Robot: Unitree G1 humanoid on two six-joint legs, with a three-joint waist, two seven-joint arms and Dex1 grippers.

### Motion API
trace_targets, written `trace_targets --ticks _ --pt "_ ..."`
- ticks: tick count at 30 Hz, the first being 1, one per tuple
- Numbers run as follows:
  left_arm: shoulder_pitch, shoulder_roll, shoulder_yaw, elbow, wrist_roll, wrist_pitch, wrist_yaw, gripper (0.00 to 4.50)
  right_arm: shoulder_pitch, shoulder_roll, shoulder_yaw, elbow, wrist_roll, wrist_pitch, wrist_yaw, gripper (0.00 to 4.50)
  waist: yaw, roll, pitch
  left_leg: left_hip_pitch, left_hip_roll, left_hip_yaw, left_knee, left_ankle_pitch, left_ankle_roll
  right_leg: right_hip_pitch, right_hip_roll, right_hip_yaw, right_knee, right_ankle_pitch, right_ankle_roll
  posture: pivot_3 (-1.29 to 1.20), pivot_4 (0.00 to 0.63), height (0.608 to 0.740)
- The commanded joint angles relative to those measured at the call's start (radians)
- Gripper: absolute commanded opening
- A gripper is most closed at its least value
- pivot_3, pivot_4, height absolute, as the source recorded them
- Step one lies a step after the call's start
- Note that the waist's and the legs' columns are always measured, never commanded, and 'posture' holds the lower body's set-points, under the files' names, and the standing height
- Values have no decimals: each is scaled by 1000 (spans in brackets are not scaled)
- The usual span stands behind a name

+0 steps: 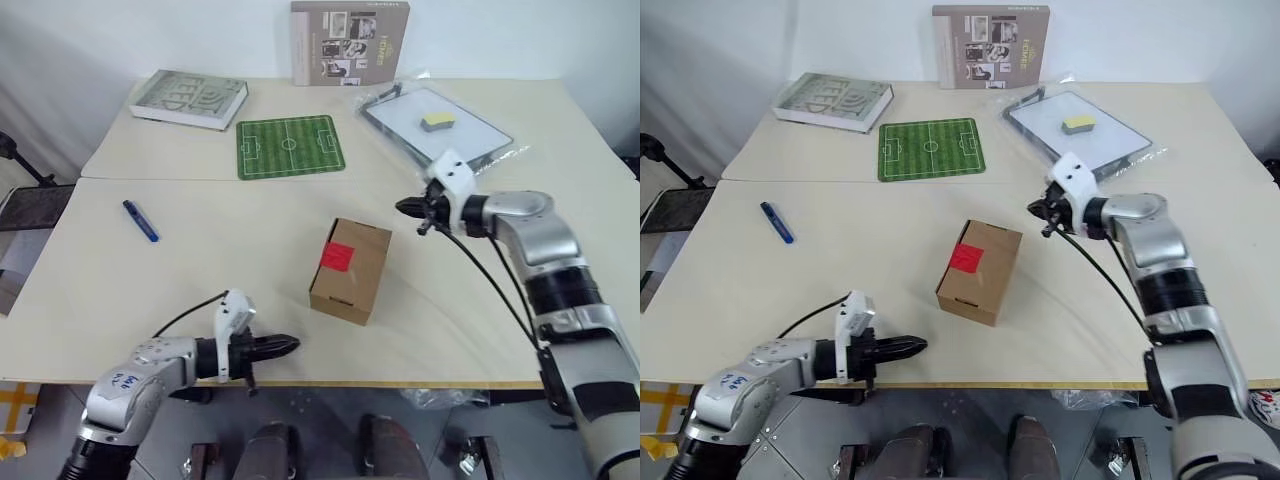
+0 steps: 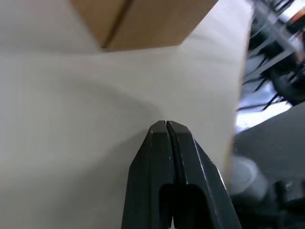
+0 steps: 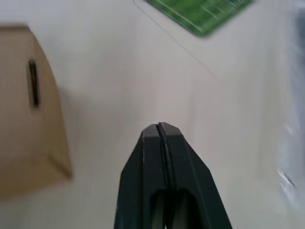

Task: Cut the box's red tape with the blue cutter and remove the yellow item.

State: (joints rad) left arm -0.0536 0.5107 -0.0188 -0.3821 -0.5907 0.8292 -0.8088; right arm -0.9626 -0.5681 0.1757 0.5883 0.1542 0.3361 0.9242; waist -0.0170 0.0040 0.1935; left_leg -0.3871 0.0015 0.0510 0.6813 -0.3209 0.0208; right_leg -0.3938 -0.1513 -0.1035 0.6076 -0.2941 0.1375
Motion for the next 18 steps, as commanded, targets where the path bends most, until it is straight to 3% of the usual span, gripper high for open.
trace_targets --ticks 1,5,8,18 --pt "-29 -74 -18 -23 -12 -2 82 19 -47 35 4 85 -28 -57 47 2 6 0 0 0 0 0 0 0 0 0 0 0 0 0 0 0 150 740" --pt "-63 -191 -34 24 49 -111 173 19 -34 53 26 68 -44 -39 107 2 14 0 0 0 -1 -1 0 0 0 0 0 -1 0 0 0 0 150 740" --pt "-99 -239 -28 80 97 -187 223 19 33 7 38 -64 -38 28 173 2 17 0 0 -1 -1 -1 1 0 0 0 0 -1 0 0 0 0 150 740" --pt "-215 -283 -31 235 168 -306 245 19 312 -186 -29 -619 51 350 217 2 24 0 0 -1 -2 0 1 0 0 0 1 -1 -1 0 0 0 150 740"
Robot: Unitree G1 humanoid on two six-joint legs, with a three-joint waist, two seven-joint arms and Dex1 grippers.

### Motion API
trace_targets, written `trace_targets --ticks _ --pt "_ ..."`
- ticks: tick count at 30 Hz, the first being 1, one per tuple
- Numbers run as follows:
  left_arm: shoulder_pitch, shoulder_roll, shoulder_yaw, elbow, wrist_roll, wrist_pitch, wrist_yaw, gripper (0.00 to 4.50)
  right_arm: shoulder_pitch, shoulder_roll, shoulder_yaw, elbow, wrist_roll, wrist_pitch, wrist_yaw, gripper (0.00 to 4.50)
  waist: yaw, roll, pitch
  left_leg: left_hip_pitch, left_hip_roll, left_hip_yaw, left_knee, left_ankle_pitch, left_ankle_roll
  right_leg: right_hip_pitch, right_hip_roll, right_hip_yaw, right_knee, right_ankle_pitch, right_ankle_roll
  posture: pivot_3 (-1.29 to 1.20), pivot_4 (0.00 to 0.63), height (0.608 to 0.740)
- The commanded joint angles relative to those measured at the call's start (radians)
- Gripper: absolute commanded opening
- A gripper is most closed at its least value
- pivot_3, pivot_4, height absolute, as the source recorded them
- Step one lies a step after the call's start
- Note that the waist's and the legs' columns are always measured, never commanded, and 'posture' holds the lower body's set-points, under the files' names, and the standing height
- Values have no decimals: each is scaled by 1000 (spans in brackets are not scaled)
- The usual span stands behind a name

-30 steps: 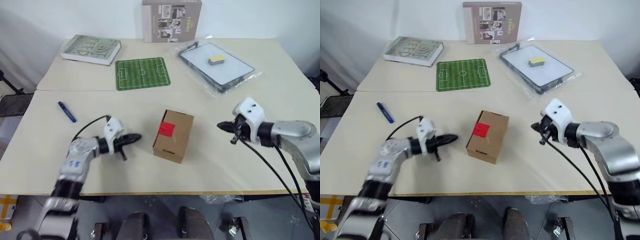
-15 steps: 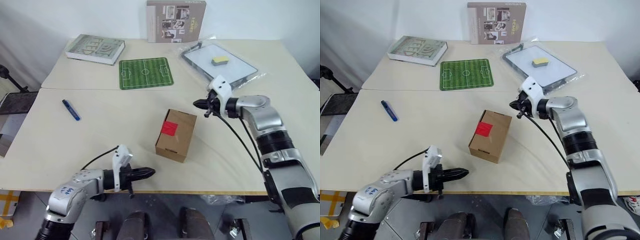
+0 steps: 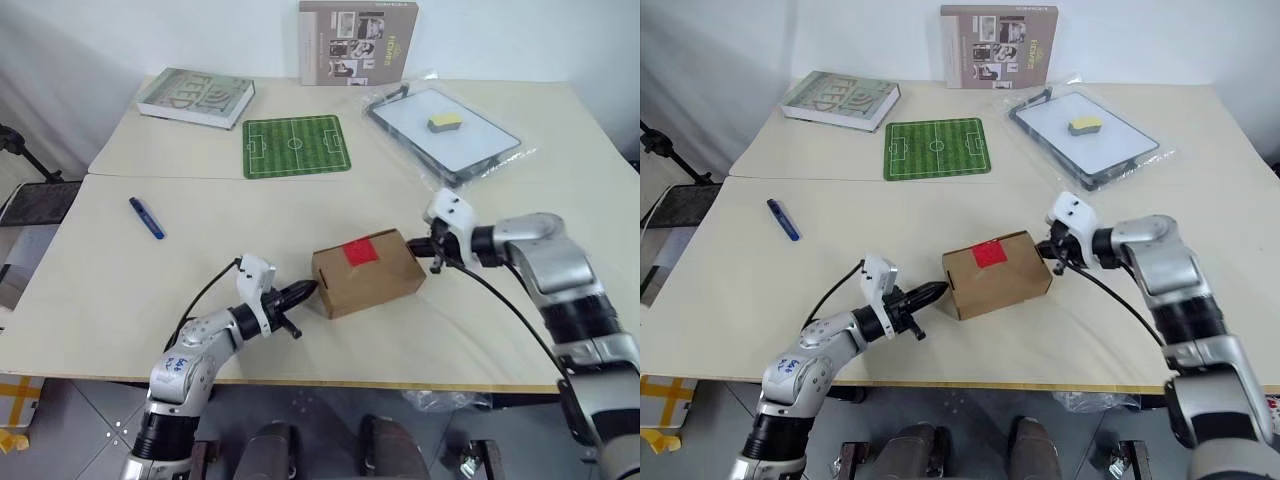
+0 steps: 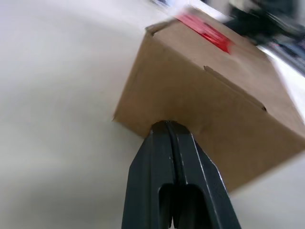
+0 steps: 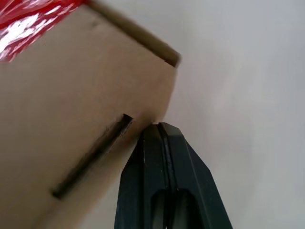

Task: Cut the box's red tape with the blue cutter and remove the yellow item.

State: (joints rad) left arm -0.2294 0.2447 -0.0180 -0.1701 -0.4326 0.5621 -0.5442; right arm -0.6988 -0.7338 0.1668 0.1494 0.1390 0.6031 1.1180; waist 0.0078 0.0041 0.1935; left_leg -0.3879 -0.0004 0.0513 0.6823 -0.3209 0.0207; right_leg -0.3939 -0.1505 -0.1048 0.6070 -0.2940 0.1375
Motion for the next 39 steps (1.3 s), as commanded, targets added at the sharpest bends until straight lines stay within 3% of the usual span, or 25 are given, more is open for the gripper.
trace_targets --ticks 1,8,15,30,39 --pt "-57 -19 -38 43 14 -44 -30 19 81 -38 -31 -231 77 116 16 2 3 0 0 0 -1 0 0 0 0 0 0 0 0 0 0 0 150 740" --pt "-161 -29 -98 196 54 -102 -122 19 312 -97 -131 -588 169 364 -69 2 22 -1 0 0 -1 0 0 0 -1 0 0 0 -1 0 0 0 150 740" --pt "-241 -42 -151 336 105 -170 -229 19 439 -106 -239 -826 276 566 -161 2 22 -1 0 -1 -2 -1 0 -1 0 0 0 0 -2 0 0 0 150 740" --pt "-307 -60 -145 485 176 -274 -305 19 529 -147 -315 -851 329 574 -256 2 25 -1 0 0 -3 -1 0 0 1 1 -1 0 -2 1 1 0 150 740" --pt "-319 4 -63 448 161 -289 -276 19 601 -246 -379 -766 325 471 -230 2 27 -2 0 0 -3 -1 1 -1 1 1 -1 0 -2 1 1 0 150 740"
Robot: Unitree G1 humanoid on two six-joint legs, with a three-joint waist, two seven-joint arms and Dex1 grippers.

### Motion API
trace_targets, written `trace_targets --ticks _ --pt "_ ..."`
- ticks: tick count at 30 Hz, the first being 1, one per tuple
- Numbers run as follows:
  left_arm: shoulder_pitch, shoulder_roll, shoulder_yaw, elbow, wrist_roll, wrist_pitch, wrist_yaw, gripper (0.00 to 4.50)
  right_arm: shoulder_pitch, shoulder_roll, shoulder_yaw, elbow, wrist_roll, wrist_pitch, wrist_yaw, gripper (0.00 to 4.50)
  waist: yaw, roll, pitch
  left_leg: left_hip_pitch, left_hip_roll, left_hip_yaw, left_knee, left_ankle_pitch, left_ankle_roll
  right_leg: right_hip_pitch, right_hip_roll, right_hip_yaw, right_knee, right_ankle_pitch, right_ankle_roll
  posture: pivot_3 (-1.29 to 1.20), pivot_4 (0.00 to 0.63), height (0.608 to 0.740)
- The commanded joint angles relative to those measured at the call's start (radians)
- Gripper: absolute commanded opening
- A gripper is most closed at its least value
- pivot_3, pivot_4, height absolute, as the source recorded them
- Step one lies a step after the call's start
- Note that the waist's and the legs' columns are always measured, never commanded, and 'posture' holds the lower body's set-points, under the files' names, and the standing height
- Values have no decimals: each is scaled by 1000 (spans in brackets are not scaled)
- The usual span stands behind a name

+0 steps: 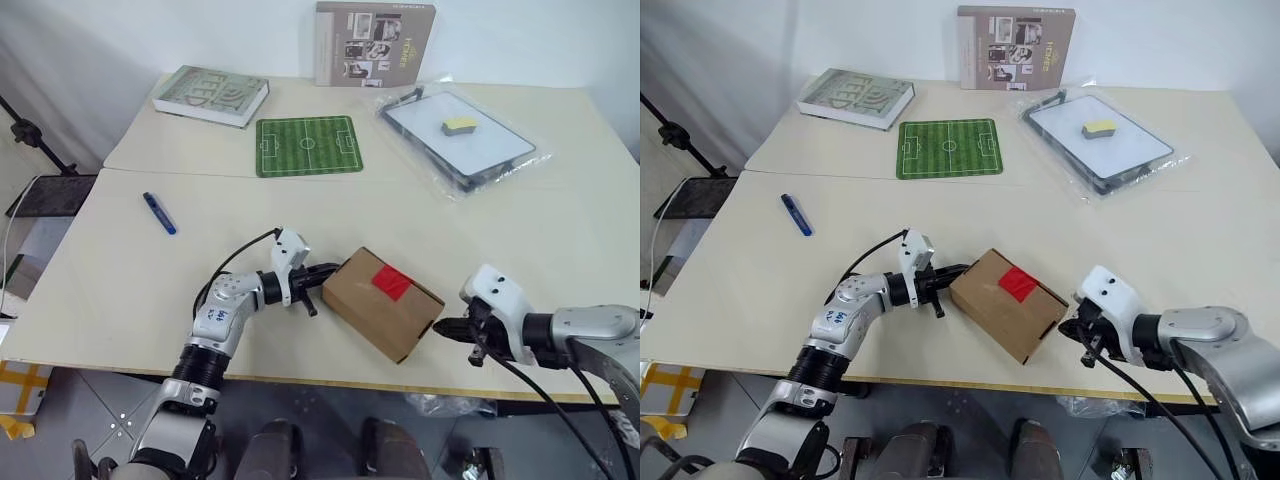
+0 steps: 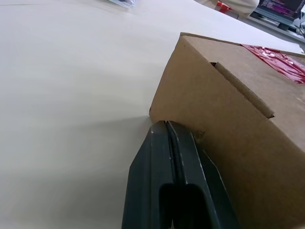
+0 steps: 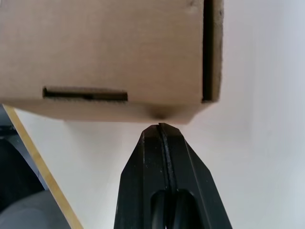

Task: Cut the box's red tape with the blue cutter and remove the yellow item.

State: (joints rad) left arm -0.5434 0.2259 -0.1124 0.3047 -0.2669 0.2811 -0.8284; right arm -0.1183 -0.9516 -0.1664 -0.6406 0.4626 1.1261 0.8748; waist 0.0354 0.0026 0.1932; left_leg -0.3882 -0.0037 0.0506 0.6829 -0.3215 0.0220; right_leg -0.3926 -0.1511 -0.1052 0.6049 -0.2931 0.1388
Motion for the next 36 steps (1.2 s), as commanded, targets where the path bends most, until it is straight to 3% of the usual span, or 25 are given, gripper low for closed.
trace_targets --ticks 1,5,8,13,19,20,21,24,30,33,36 --pt "-8 33 42 -32 -5 -10 13 19 33 -38 -54 43 -5 -78 20 2 0 0 0 0 0 0 0 0 0 0 0 0 0 0 0 0 150 740" --pt "-20 81 72 -51 6 16 48 19 63 -86 -82 134 -49 -195 32 2 -9 -1 1 0 0 0 0 0 0 0 1 0 0 0 0 0 150 740" --pt "0 129 125 -110 8 20 103 593 -26 -79 -118 231 -62 -257 -5 579 -13 -1 1 0 0 0 0 0 0 0 1 0 1 0 0 0 150 740" --pt "86 191 245 -259 -7 90 239 2153 -239 -23 -100 328 -24 -304 -34 2291 -22 -2 1 1 4 1 0 1 0 -1 1 1 1 0 -1 0 150 740" --pt "131 165 326 -409 11 157 439 4125 -385 88 3 384 16 -331 -10 4476 -8 -3 2 0 4 0 0 1 0 -1 0 0 0 1 0 0 150 740" --pt "128 153 333 -421 14 161 471 4458 -405 109 21 401 17 -352 3 4500 -7 -4 2 -1 4 0 0 1 0 -1 0 1 0 1 1 0 150 740" --pt "125 144 333 -429 21 157 497 4487 -421 127 34 418 18 -365 12 4500 -6 -4 3 -1 4 0 1 1 0 -1 0 0 0 2 1 0 150 740" --pt "98 106 336 -438 45 156 590 4487 -459 166 76 465 -10 -433 26 4500 -6 -4 3 -2 3 -1 1 0 0 -1 -1 0 -1 2 2 0 150 740" --pt "-15 3 406 -356 185 107 958 4487 -520 230 115 521 -32 -488 12 4500 -9 -5 3 -1 0 0 1 0 0 -1 0 0 0 2 2 0 150 740" --pt "-88 -53 480 -272 184 198 1124 4487 -525 235 124 529 -39 -496 13 4500 -9 -5 3 -1 0 0 1 0 0 -1 0 0 0 2 2 0 150 740" --pt "-133 -61 523 -163 174 200 1184 4487 -526 238 124 527 -42 -495 14 4500 -10 -5 3 -2 0 0 1 0 0 -1 0 0 0 2 2 0 150 740"
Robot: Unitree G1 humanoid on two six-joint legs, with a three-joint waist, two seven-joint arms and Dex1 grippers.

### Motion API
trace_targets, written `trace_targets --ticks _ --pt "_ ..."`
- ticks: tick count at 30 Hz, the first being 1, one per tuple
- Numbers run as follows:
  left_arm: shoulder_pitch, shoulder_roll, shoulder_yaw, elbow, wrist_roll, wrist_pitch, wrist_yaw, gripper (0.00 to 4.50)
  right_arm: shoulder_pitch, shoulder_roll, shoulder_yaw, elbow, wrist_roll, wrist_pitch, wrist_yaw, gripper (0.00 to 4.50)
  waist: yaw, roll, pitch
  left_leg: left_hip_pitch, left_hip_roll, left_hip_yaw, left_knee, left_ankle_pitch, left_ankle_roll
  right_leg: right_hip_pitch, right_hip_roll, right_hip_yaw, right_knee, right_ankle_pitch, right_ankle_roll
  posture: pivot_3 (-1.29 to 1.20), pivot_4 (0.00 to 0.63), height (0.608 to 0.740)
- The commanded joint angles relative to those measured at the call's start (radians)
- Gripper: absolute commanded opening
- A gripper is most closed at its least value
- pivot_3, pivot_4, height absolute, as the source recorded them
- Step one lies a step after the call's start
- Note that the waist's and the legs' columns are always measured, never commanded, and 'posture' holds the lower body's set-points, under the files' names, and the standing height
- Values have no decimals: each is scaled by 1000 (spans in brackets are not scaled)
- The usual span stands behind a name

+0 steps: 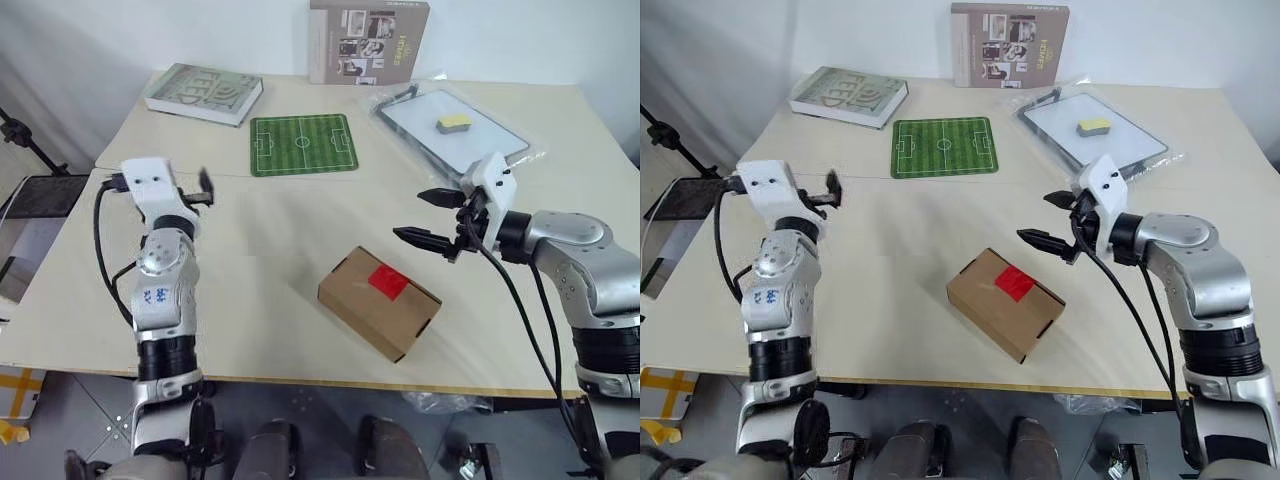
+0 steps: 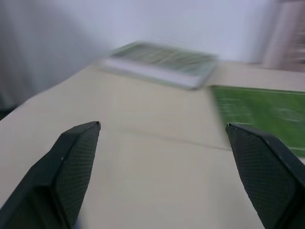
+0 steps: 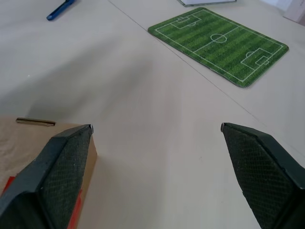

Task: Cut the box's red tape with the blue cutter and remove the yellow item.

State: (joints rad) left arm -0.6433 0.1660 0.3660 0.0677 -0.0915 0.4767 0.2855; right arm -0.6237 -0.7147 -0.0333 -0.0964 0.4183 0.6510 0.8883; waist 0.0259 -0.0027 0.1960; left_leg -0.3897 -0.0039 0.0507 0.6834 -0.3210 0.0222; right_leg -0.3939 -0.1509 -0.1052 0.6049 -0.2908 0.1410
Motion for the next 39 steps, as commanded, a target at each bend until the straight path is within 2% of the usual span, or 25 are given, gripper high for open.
trace_targets --ticks 1,7,13,16,19,21,36,39 --pt "-48 9 61 127 4 1 99 4487 -21 3 -9 -16 2 -21 0 4500 0 0 0 0 0 0 0 0 0 0 0 0 0 0 0 0 150 740" --pt "-144 85 82 397 4 -15 138 4487 -18 -1 -10 -14 -6 -25 2 4500 0 -2 1 0 0 1 0 0 0 -1 0 0 1 0 0 0 150 740" --pt "-216 145 85 565 -9 -30 132 4487 -11 -7 -18 -15 -9 -22 -1 4500 0 -3 1 0 -1 1 0 0 -1 -1 0 0 1 0 0 0 150 740" --pt "-242 161 97 616 -19 8 150 3922 -7 -11 -21 -15 -11 -24 0 4500 -1 -3 1 0 -1 2 0 0 -1 -1 0 -1 1 0 0 0 150 740" --pt "-255 170 101 643 -40 44 138 3039 -6 -14 -23 -17 -11 -24 1 4500 -2 -3 1 0 -1 2 0 0 -1 -1 0 -1 2 0 0 0 150 740" --pt "-254 170 98 633 -43 73 148 2417 -8 -16 -23 -14 -14 -26 2 4500 -6 -3 1 1 0 2 0 0 -1 -1 0 -1 2 0 0 0 150 740" --pt "-124 118 167 350 -92 321 236 2417 0 -22 -21 -12 -21 -32 1 4500 -12 -3 1 3 0 2 0 -1 -2 -1 0 1 4 0 0 0 150 740" --pt "-126 119 171 362 -97 314 230 1865 -4 -20 -16 -10 -23 -29 1 4500 -13 -3 1 3 0 2 0 -1 -2 -1 0 1 4 0 0 0 150 740"
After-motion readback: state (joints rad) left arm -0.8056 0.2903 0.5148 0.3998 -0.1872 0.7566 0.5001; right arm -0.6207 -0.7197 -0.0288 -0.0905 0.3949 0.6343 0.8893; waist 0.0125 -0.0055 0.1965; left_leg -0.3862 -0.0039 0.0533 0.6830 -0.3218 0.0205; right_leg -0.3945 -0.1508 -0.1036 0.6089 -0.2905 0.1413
